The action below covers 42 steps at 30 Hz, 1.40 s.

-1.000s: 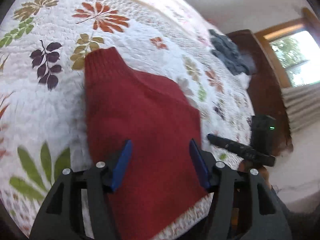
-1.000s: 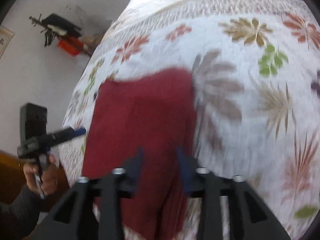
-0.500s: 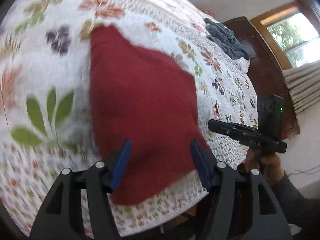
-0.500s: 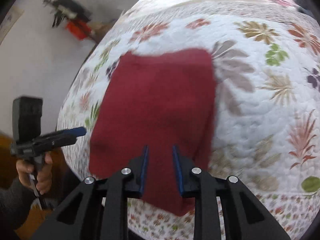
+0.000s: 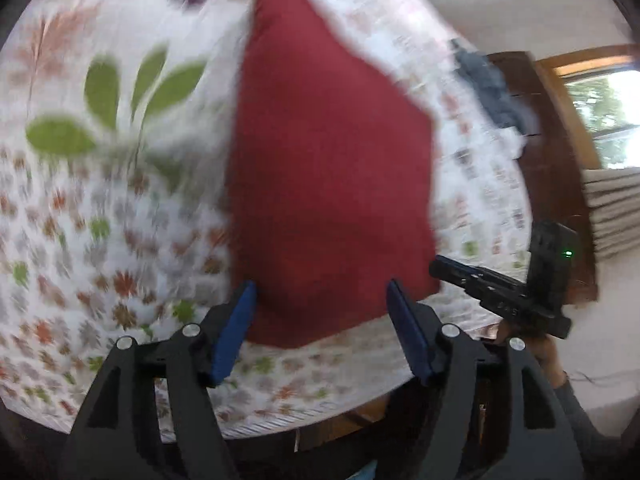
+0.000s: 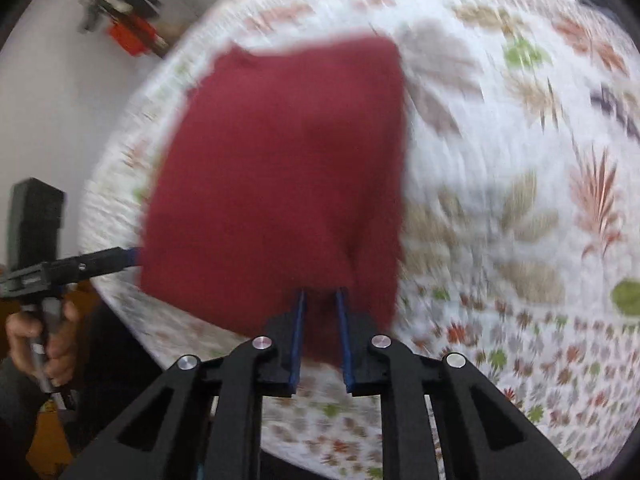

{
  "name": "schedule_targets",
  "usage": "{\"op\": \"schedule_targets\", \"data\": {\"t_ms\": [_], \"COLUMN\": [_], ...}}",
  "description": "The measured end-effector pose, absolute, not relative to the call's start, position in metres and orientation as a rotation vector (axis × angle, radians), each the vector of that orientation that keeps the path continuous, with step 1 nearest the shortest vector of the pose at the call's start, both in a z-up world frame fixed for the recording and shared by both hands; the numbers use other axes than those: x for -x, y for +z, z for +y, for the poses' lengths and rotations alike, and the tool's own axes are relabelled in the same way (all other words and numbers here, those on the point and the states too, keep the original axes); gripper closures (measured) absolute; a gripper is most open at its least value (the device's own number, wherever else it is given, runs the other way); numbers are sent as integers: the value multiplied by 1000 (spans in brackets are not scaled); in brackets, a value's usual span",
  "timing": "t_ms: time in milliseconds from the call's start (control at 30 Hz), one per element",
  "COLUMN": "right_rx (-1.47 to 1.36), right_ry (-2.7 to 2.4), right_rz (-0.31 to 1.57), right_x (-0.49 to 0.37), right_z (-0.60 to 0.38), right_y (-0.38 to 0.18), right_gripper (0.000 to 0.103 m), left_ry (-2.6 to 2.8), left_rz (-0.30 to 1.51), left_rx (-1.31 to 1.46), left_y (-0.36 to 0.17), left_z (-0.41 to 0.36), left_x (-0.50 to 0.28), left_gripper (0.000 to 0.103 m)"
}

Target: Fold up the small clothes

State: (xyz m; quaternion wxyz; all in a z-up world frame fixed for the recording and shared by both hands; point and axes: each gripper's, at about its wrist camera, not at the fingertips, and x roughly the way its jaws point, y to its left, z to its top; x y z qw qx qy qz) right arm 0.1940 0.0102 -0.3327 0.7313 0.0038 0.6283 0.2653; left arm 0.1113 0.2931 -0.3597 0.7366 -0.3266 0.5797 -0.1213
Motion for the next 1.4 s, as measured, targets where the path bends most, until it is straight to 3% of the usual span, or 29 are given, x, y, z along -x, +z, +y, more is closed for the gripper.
{"op": "schedule_targets", "data": {"t_ms": [200,267,333,367,400,500,667,800,1067,1400], "right_rx": [-75,-87,-70,-59,-38,57,171,159,157,173], "right_ry": [561,544,517,499,471,378,284,312,276,220], "right_rz": [1298,1251,1218,1207,1190,1166,1079,1017,920,893], "right_x": [-180,-165,-144,-135,-120,-84,-32,-3,34,49], "right_z": [-6,-16,-22,-26,-28,-17,-5,4,12,11], "right_y": [-296,-273,-252,-244,-234,-212,-163,-115,-26,-2], "right_gripper": [85,79,52,32,20,10,4,4,4,4], "left_ry": [-245,-226,-188,-159,-135,-35,90,68,52,45], "left_rz": [1223,1207,1191,1180,1177,1136,1079,1122,986,966], "left_rx": [674,632,568,511,470,301,169,135,180,176], "left_y": [-314,-294,-271,-256,-245,-204,-149,-112,-23,-11], "left_z": [293,291,286,281,278,259,246,236,233,227], "left_x": [-89,-70,-46,-31,-26,8,52,65,106,114], "left_gripper": [34,26,22,15,11,7,3,3,3,3]}}
